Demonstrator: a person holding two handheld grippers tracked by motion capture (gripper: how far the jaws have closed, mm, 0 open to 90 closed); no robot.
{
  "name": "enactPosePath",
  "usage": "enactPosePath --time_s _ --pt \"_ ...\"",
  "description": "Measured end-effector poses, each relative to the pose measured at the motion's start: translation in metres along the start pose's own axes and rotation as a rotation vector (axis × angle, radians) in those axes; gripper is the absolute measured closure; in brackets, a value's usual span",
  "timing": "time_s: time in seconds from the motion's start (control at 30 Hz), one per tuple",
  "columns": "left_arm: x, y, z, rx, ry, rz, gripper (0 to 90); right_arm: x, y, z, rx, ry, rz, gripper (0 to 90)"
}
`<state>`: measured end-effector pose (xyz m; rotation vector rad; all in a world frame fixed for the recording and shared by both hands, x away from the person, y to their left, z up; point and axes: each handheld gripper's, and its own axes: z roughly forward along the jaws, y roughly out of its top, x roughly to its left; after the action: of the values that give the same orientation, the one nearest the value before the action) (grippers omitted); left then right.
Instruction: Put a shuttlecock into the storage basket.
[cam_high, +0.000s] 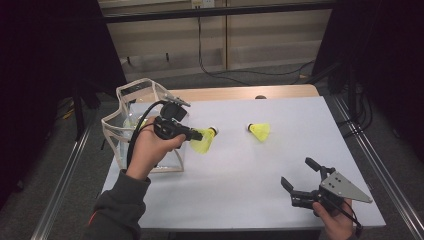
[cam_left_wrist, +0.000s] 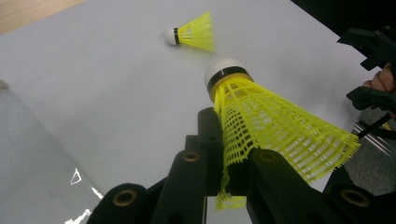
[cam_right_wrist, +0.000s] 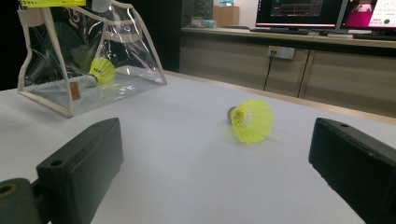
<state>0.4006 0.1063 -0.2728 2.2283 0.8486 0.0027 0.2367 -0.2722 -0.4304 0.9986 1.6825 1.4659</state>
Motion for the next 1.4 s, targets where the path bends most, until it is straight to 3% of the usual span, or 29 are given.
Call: enactPosePath --time_s 1.4 --pt "0.016 0.013 -0.026 -0.009 0.066 -0.024 87.6 0.000 0.000 0.000 -0.001 -0.005 0.000 2.9"
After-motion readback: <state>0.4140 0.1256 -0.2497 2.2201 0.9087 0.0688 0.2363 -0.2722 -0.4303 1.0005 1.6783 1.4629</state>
